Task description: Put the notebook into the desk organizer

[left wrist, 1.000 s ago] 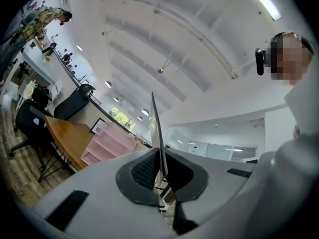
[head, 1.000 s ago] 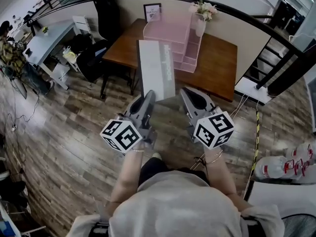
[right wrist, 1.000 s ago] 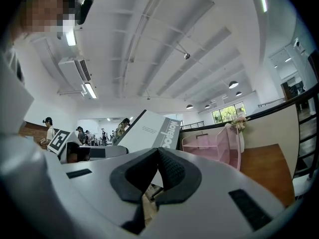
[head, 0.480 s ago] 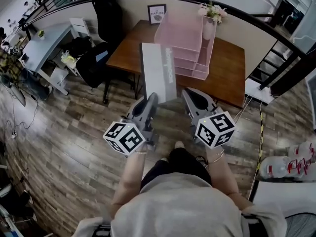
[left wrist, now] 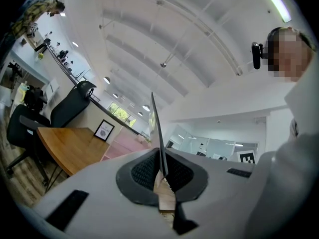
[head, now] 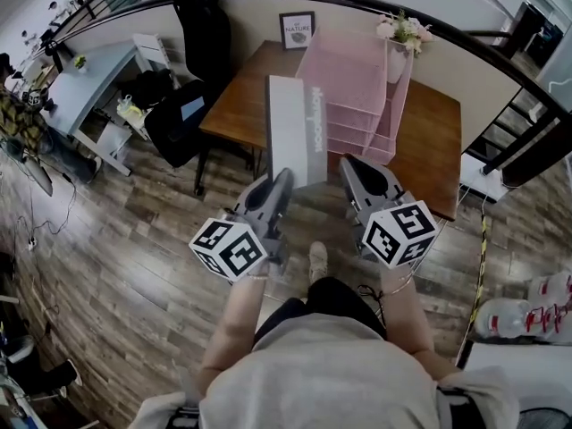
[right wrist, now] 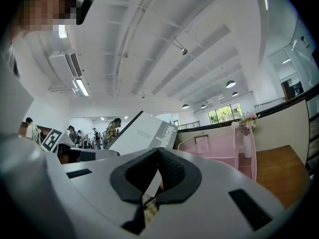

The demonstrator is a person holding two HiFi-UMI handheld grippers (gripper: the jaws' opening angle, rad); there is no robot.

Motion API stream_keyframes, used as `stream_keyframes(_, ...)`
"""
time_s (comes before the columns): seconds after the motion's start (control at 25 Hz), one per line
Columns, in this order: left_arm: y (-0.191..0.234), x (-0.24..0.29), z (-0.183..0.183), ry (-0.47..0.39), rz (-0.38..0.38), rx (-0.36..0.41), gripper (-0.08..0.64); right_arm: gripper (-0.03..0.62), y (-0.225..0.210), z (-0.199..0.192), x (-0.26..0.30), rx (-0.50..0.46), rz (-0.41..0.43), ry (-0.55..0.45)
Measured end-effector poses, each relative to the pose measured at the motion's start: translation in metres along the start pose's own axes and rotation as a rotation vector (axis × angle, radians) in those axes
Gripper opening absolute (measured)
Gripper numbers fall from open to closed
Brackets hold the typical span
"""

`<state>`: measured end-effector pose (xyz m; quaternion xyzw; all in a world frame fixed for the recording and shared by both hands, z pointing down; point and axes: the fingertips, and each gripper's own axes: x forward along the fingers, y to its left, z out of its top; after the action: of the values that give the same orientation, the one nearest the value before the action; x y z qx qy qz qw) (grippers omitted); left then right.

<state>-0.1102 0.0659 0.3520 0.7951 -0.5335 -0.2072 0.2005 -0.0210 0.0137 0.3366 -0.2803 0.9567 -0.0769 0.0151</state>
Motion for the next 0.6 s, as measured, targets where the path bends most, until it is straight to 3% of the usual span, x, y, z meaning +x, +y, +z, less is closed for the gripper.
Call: stream_keyframes(0.6, 0.051, 0.152, 0.053, 0.016, -0.074, 0.050, 0.020, 0.005, -0.121, 0.049, 0.095, -0.002, -0.046, -0.082)
